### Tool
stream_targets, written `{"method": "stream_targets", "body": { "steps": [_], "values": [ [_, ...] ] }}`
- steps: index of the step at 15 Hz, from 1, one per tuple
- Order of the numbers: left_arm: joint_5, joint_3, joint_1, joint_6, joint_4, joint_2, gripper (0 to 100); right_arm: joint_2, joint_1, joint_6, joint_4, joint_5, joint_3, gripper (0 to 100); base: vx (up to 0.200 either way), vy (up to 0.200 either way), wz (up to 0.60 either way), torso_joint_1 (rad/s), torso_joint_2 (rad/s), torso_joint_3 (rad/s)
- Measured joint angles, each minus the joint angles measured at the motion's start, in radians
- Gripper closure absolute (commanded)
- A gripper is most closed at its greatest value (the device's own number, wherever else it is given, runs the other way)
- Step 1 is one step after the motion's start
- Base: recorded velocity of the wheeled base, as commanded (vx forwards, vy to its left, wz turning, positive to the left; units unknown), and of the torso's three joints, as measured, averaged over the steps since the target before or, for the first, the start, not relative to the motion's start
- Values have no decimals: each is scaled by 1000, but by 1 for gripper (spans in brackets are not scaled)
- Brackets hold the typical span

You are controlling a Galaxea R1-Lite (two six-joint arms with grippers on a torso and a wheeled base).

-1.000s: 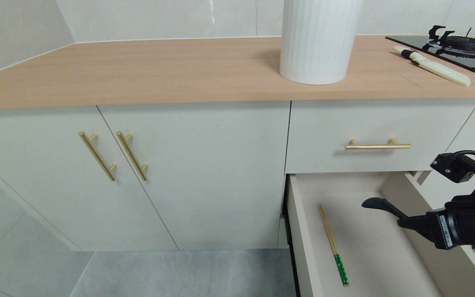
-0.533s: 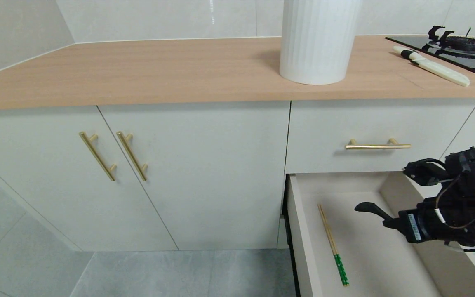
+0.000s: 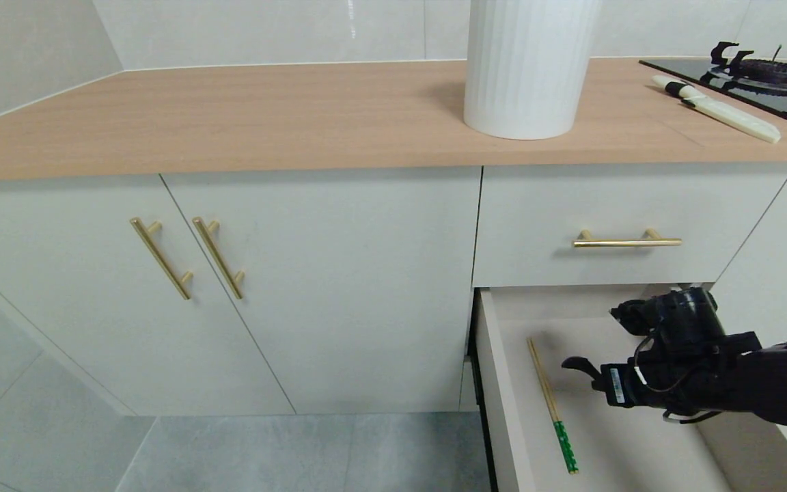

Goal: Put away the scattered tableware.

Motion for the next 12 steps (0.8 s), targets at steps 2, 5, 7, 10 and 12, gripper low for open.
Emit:
{"method": "stream_targets", "body": {
  "steps": [2, 5, 7, 10, 12],
  "values": [
    [0, 0, 0, 0, 0, 0, 0, 57, 0, 3, -49, -6, 11, 100, 0, 0, 0, 0, 0, 0],
    [0, 0, 0, 0, 0, 0, 0, 127, 0, 4, -90, -25, 17, 100, 0, 0, 0, 0, 0, 0],
    [0, 0, 0, 0, 0, 0, 0, 163, 0, 4, -111, -32, 17, 100, 0, 0, 0, 0, 0, 0],
    [0, 0, 0, 0, 0, 0, 0, 207, -2, 5, -152, -47, 15, 100, 0, 0, 0, 0, 0, 0],
    [0, 0, 0, 0, 0, 0, 0, 219, -2, 13, -154, -49, 16, 0, 0, 0, 0, 0, 0, 0]
  ]
}}
